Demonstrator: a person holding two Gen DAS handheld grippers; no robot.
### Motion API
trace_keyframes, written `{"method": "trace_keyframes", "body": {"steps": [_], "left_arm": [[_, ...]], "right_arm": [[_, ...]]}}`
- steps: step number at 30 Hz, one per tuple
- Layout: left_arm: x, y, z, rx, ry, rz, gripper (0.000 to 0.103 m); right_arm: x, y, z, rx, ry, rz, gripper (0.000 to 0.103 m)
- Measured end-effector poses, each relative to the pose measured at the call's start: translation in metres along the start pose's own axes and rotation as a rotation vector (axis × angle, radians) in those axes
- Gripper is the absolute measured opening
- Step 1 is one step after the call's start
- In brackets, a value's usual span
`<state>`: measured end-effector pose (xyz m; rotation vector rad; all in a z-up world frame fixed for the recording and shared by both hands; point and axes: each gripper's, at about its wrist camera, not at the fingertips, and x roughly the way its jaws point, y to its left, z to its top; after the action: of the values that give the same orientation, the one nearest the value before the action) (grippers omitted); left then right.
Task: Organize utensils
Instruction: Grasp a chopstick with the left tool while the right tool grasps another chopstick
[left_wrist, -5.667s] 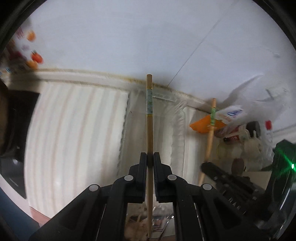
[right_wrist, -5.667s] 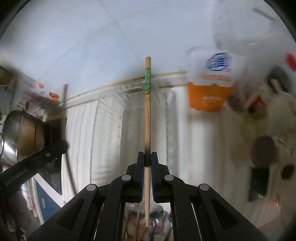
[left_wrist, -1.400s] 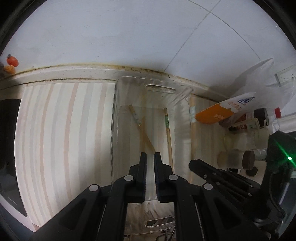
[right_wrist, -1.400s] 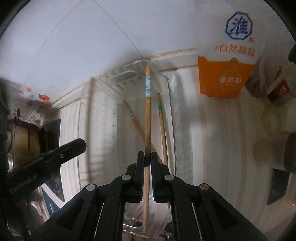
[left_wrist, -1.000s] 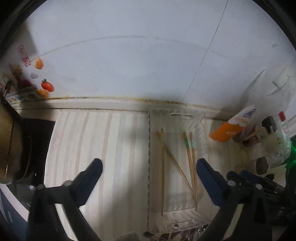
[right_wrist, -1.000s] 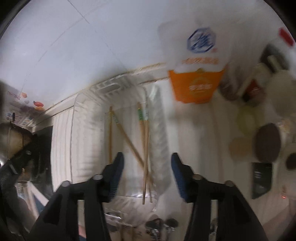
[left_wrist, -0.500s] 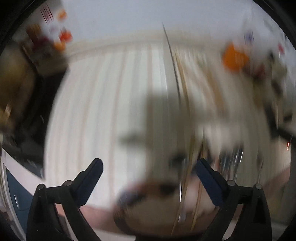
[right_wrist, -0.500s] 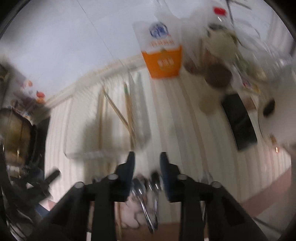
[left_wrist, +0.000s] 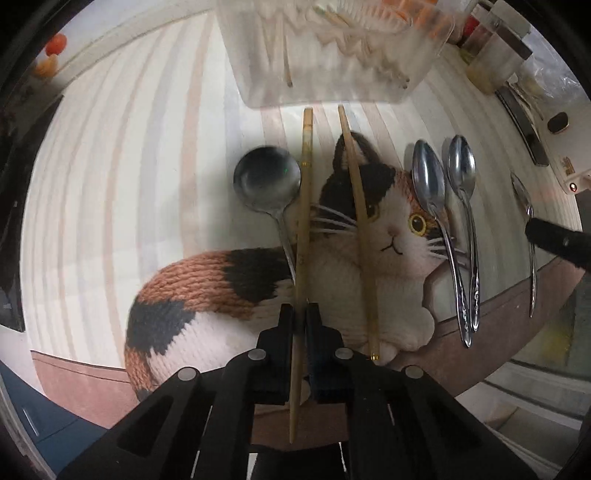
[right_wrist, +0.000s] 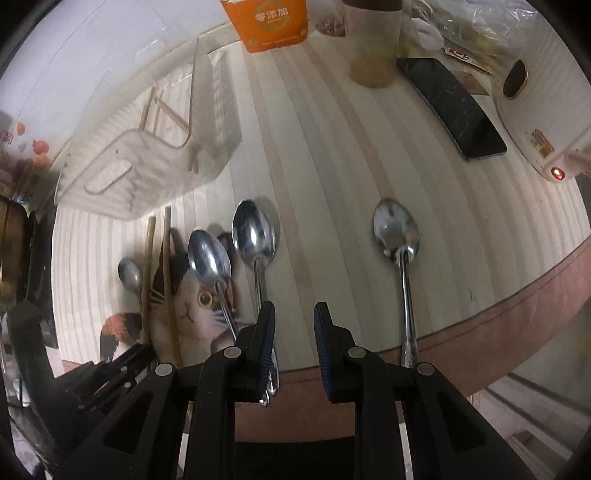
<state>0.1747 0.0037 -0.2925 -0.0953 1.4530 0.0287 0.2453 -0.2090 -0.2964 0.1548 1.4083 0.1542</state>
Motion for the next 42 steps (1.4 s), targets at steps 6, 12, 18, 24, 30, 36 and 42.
{"method": "trace_keyframes", "body": {"steps": [6, 12, 18, 24, 30, 36, 42], "left_arm": [[-0.022, 0.013, -0.026, -0.062, -0.044, -0.005, 0.004], [-0.031, 0.051, -0.052, -0.171, -0.061, 0.005, 0.004], [-0.016, 0.087, -0.073, -0.270, -0.040, 0.030, 0.004], [-0.010, 0.107, -0.083, -0.301, -0.035, 0.015, 0.005], [-0.007, 0.118, -0.053, -0.277, -0.011, 0.008, 0.009], [0.001, 0.122, -0.021, -0.256, 0.001, 0.020, 0.010], [0.007, 0.124, 0.001, -0.245, 0.008, 0.032, 0.010]], "right_arm": [[-0.002, 0.023, -0.012, -0.036, 0.006, 0.044, 0.023], [0.020, 0.069, -0.019, -0.074, 0.059, 0.128, 0.023], [0.056, 0.123, -0.022, -0.181, 0.068, 0.077, 0.023], [0.063, 0.145, -0.038, -0.330, 0.069, -0.077, 0.007], [0.060, 0.126, -0.055, -0.359, 0.139, -0.117, 0.007], [0.060, 0.113, -0.052, -0.355, 0.179, -0.119, 0.007], [0.062, 0.117, -0.038, -0.349, 0.193, -0.120, 0.007]]}}
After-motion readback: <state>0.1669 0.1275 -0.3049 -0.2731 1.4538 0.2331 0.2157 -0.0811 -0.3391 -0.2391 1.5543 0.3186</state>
